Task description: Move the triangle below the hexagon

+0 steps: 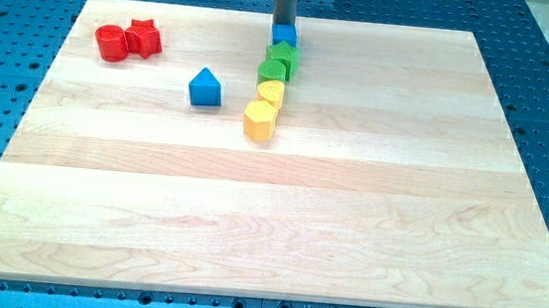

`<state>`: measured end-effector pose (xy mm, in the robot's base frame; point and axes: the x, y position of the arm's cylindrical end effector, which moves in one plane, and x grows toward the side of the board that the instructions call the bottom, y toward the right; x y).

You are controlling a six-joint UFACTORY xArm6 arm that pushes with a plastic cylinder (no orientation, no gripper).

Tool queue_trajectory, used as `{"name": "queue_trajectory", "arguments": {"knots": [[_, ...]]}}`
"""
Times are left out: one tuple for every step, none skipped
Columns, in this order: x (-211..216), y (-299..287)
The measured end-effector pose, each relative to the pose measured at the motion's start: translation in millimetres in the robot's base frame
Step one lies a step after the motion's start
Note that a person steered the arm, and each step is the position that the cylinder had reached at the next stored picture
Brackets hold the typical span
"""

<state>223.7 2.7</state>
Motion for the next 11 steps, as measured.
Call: {"name": "queue_trajectory", "arguments": {"knots": [[-4.4, 0.4], [-5.6, 0.4], [-8.3, -6.8], [0.3, -112.0], [53.2, -105.0], [89.6, -98.4], [184.1, -112.0], [229.4, -112.5], [197.4, -156.7], [157.0, -123.7], [216.1, -53.8]]}}
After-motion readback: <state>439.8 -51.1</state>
